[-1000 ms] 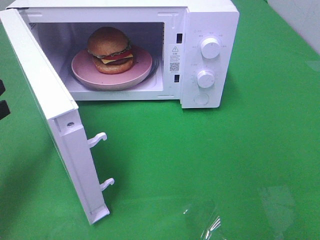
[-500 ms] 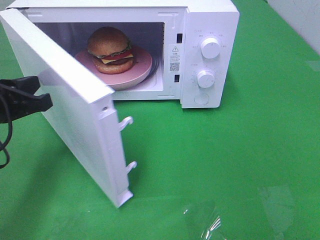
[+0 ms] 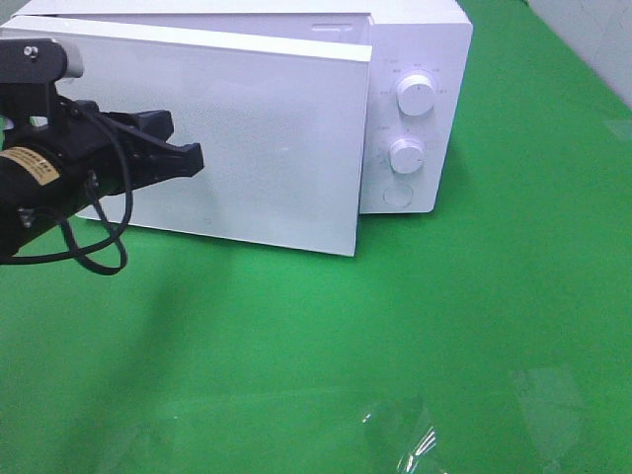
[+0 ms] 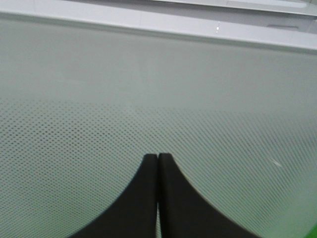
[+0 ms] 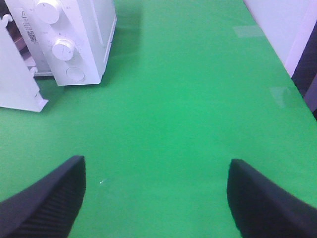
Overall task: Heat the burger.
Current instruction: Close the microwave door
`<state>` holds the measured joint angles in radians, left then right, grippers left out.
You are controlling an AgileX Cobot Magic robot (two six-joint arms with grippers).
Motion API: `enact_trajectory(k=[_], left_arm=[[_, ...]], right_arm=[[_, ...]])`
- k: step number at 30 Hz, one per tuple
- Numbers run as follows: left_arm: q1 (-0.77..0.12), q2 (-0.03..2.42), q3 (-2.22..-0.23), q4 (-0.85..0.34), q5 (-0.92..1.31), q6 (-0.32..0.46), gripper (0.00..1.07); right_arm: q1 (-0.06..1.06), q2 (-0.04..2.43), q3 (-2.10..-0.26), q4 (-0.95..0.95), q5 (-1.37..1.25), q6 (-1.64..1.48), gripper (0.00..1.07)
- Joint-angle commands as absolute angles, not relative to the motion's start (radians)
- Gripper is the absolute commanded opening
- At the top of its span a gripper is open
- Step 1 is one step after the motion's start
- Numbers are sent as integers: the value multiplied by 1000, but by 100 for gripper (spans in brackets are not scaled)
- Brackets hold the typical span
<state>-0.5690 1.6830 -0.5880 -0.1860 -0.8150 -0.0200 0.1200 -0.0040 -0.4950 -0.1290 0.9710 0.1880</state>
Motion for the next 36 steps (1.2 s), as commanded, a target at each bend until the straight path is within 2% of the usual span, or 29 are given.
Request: enact_trajectory(k=[1, 6, 17, 36], left_arm=[[-590, 1705, -630, -205, -801, 0, 0], [-619, 1747, -694, -209, -765, 0, 0], [-619, 1843, -877, -209, -654, 0, 0], [-641, 1993, -1122, -205, -590, 24, 0]], right_arm=[[114, -29, -493, -132, 964, 192, 76], [114, -29, -493, -132, 964, 192, 76], [114, -29, -493, -132, 964, 192, 76], [114, -29, -493, -132, 964, 192, 76]])
